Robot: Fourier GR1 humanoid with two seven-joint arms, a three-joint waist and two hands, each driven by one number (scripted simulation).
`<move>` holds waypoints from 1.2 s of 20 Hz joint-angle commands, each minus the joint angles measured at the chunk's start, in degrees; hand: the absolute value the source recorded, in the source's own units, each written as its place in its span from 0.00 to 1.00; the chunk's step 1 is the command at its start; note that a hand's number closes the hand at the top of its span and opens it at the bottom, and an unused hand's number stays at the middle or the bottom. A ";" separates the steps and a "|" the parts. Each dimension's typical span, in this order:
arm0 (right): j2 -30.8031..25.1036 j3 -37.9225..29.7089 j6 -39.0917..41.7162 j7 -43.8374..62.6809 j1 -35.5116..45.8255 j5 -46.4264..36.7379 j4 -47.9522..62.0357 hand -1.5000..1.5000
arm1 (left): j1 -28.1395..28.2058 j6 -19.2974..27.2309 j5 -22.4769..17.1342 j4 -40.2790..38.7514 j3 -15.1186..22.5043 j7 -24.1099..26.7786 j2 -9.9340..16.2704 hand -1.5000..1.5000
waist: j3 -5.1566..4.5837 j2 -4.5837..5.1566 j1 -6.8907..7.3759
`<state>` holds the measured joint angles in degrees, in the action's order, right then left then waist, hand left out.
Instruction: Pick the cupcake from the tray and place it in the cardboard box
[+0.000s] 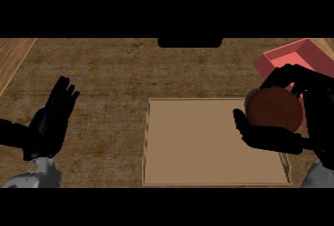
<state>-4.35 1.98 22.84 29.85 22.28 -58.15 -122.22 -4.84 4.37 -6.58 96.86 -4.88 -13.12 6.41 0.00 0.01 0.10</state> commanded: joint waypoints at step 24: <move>-27.71 -15.06 -14.85 -25.52 11.30 -9.01 62.68 1.00 | -2.32 0.54 1.38 -1.59 1.60 0.12 -1.65 0.50 | 0.01 0.52 1.75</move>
<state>-28.98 -15.76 4.50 3.46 33.90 -62.50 -66.78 -7.77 4.79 -5.75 93.80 -4.59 -12.21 5.28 0.00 0.43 1.16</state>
